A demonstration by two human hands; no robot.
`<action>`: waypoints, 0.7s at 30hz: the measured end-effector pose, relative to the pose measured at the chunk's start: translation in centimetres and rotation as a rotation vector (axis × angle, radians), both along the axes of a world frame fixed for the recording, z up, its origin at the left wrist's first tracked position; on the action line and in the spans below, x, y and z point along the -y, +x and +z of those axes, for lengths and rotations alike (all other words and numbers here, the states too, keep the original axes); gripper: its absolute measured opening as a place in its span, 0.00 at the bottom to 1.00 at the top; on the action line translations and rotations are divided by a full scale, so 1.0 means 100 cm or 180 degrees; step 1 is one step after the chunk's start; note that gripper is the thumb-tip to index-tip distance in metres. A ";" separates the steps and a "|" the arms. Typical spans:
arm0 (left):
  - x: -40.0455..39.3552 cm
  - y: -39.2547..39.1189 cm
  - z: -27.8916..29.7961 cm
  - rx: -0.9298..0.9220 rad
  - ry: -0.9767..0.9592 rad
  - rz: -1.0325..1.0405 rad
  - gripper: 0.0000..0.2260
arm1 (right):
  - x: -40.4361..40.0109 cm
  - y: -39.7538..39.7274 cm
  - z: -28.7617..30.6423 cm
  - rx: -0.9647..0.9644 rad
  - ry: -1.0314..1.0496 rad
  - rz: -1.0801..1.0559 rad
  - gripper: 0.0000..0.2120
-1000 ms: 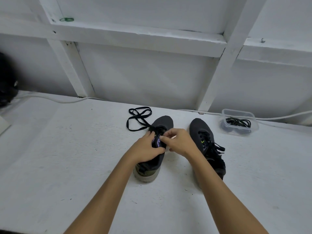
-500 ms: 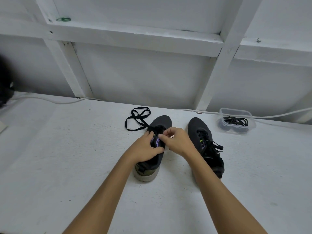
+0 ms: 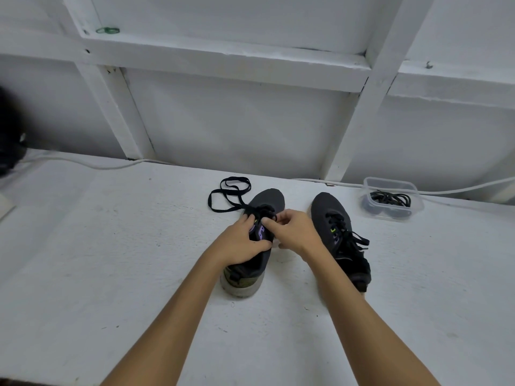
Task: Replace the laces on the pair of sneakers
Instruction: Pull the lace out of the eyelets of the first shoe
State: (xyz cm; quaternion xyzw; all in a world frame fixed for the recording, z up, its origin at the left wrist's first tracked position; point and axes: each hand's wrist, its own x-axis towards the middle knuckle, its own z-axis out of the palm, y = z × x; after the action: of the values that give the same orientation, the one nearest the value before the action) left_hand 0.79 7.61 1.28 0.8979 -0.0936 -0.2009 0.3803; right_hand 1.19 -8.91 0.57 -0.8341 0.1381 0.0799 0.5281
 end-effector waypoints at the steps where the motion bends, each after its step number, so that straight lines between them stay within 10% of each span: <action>1: 0.000 0.000 0.000 -0.0002 0.0006 -0.0008 0.23 | -0.001 -0.001 -0.002 0.0068 -0.0085 0.0078 0.10; 11: -0.001 -0.001 0.003 -0.0081 -0.0099 -0.0045 0.24 | -0.002 0.008 0.000 0.0749 -0.0197 -0.0658 0.04; 21: 0.002 0.000 0.003 -0.0087 -0.0003 -0.0022 0.21 | -0.005 -0.008 0.002 -0.0204 0.0812 -0.0595 0.13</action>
State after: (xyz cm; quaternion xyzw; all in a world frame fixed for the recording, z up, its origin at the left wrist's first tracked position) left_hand 0.80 7.43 1.58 0.8947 -0.0915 -0.2143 0.3812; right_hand 0.34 -8.40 0.78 -0.7408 0.2206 0.0739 0.6301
